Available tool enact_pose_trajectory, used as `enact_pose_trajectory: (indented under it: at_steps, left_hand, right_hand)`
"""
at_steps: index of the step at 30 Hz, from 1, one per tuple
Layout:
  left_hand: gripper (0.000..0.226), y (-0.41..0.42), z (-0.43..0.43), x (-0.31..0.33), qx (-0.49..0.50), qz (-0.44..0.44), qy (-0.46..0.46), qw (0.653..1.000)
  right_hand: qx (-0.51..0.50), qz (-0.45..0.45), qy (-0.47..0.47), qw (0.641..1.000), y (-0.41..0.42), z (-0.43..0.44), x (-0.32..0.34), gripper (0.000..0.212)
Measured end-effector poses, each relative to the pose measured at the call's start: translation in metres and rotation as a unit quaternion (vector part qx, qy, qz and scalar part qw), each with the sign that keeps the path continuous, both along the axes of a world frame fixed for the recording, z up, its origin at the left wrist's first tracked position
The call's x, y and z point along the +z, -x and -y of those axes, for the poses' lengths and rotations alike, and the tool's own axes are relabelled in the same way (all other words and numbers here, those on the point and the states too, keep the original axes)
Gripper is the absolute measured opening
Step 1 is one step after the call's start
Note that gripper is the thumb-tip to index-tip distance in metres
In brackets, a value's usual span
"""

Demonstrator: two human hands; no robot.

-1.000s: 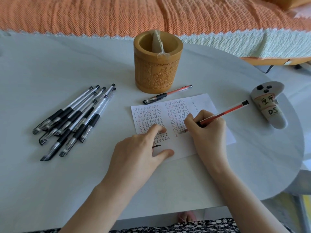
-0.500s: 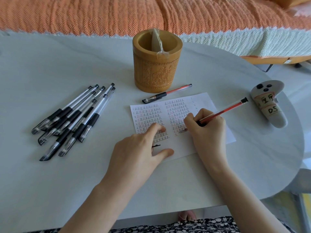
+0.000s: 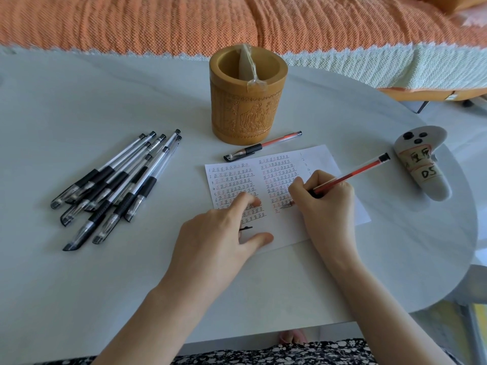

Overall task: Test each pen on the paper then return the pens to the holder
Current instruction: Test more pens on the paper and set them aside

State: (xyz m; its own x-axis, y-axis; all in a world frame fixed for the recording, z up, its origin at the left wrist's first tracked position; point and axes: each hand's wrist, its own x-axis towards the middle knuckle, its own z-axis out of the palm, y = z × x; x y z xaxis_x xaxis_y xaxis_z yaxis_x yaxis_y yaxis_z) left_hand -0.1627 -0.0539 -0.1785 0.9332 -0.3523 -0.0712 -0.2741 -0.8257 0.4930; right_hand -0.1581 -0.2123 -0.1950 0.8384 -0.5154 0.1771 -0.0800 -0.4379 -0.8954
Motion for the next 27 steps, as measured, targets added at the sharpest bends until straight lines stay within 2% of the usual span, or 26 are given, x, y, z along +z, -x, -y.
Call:
enact_pose_trajectory:
  at_steps: [27]
  left_hand:
    - [0.046, 0.0007, -0.0002, 0.0002, -0.001, 0.000, 0.003, 1.000]
  right_hand:
    - [-0.002, -0.003, 0.000, 1.000, 0.0019, -0.0004, 0.0015, 0.034]
